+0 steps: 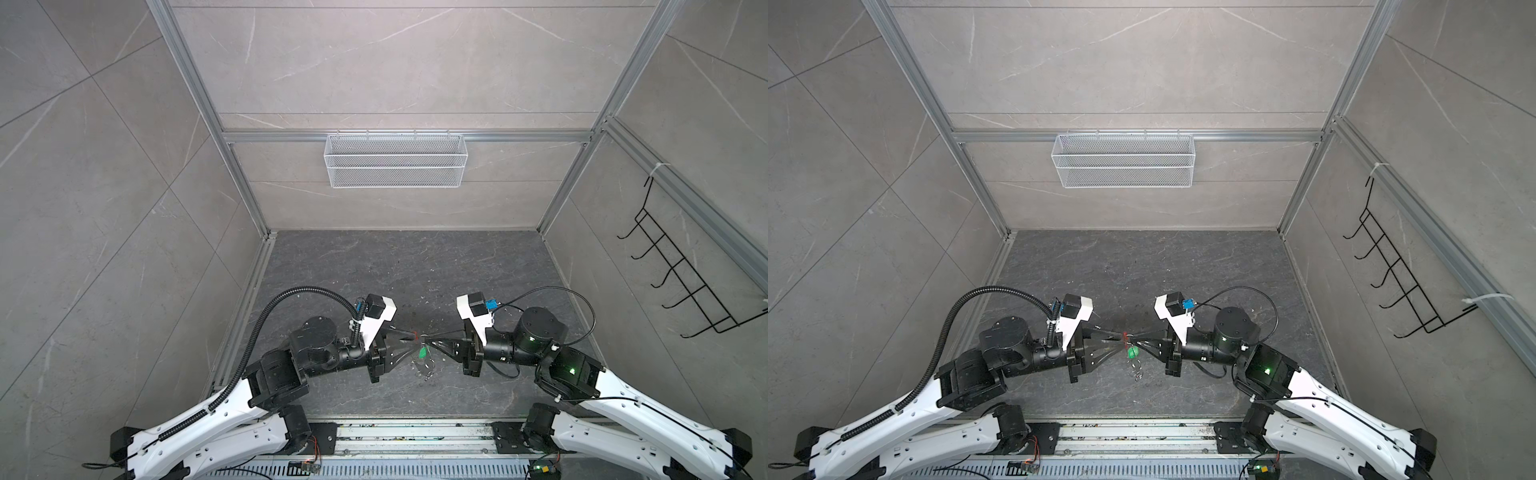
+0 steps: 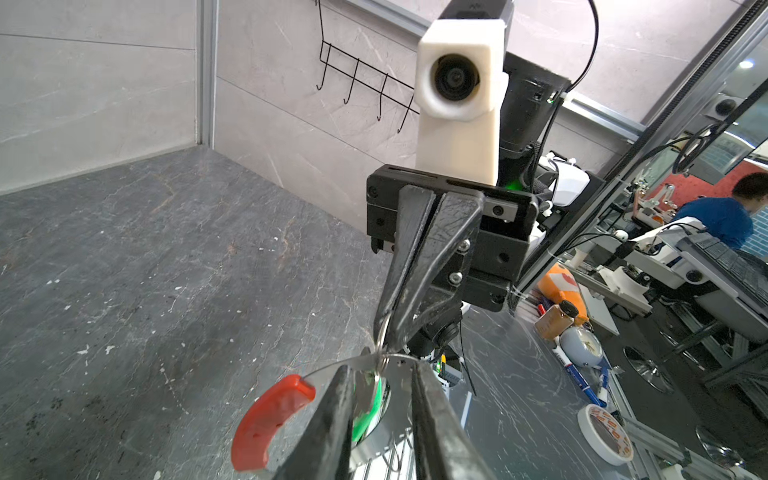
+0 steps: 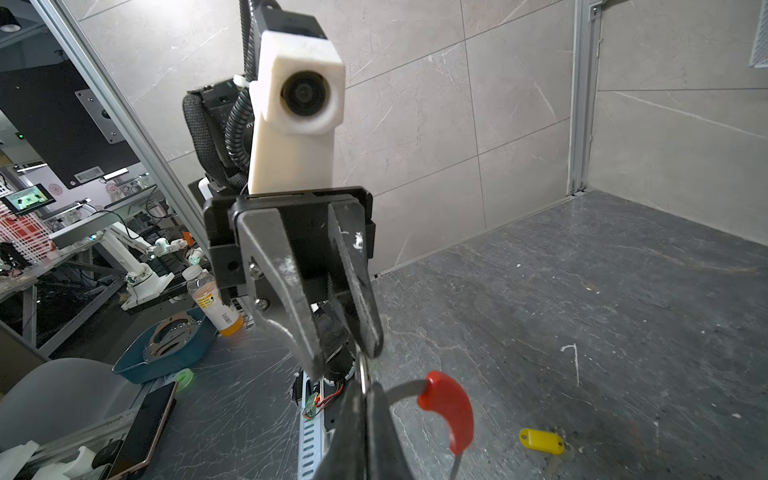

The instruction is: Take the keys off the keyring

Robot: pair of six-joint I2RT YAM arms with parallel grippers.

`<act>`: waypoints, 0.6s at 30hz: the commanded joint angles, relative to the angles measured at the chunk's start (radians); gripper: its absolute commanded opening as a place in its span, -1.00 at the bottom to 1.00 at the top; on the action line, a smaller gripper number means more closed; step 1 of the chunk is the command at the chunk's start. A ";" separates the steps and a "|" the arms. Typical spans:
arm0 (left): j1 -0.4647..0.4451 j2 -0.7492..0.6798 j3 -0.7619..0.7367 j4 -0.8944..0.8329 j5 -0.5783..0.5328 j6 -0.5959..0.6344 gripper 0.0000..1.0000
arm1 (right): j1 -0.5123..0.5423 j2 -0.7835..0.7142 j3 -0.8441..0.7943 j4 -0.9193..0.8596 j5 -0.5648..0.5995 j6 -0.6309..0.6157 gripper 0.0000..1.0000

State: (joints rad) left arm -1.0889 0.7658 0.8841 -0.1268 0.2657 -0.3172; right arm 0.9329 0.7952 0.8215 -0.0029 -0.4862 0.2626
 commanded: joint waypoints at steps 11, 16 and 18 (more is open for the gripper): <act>-0.003 0.026 0.018 0.086 0.044 0.021 -0.67 | 0.002 -0.012 -0.014 0.058 0.007 0.027 -1.00; -0.002 0.029 0.021 0.091 0.059 0.012 -0.86 | 0.002 -0.010 -0.021 0.070 0.010 0.033 -1.00; -0.003 0.035 0.025 0.084 0.061 0.009 -0.91 | 0.002 -0.013 -0.021 0.072 0.014 0.034 -1.00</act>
State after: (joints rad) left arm -1.0882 0.7963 0.8841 -0.0956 0.2913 -0.3145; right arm 0.9325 0.7906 0.8085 0.0204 -0.4828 0.2741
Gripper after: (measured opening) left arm 0.056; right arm 0.049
